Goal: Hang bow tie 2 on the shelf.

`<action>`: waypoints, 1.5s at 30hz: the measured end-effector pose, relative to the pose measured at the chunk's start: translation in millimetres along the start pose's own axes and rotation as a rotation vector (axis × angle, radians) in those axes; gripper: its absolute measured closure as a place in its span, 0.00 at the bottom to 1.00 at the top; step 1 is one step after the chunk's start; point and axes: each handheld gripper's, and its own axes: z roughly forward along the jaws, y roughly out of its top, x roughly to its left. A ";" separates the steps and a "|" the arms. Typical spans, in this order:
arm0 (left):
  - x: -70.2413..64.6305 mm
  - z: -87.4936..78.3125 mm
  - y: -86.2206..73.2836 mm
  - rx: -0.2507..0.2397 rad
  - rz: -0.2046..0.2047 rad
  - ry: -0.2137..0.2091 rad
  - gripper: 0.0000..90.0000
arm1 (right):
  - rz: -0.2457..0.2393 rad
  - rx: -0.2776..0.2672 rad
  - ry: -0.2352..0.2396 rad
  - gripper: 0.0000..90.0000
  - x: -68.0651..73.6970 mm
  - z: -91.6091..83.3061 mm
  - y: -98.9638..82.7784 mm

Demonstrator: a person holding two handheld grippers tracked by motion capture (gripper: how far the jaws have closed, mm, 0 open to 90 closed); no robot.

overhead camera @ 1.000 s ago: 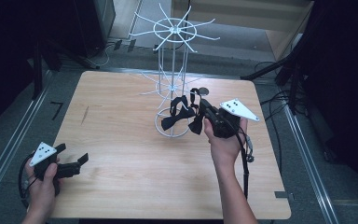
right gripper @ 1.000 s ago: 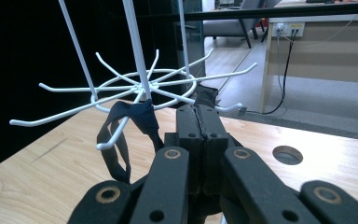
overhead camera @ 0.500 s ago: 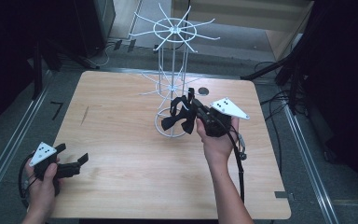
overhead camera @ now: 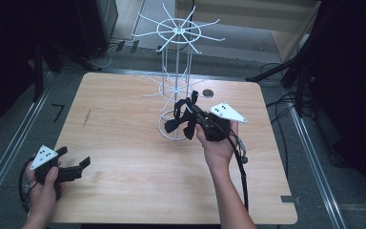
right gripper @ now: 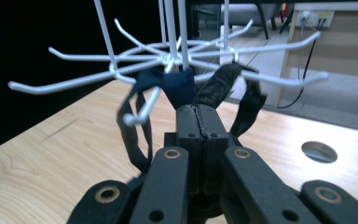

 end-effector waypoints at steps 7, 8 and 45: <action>0.1 0.0 0.0 0.001 0.001 -0.001 0.00 | 0.017 0.022 0.013 0.98 -4.6 4.2 -8.1; 0.1 0.0 0.0 0.001 0.001 0.000 0.00 | 0.017 0.024 0.013 0.97 -4.8 4.4 -8.6; -0.2 -0.3 0.0 0.003 0.003 0.002 0.00 | 0.064 0.028 0.007 0.15 -43.4 -34.7 -42.7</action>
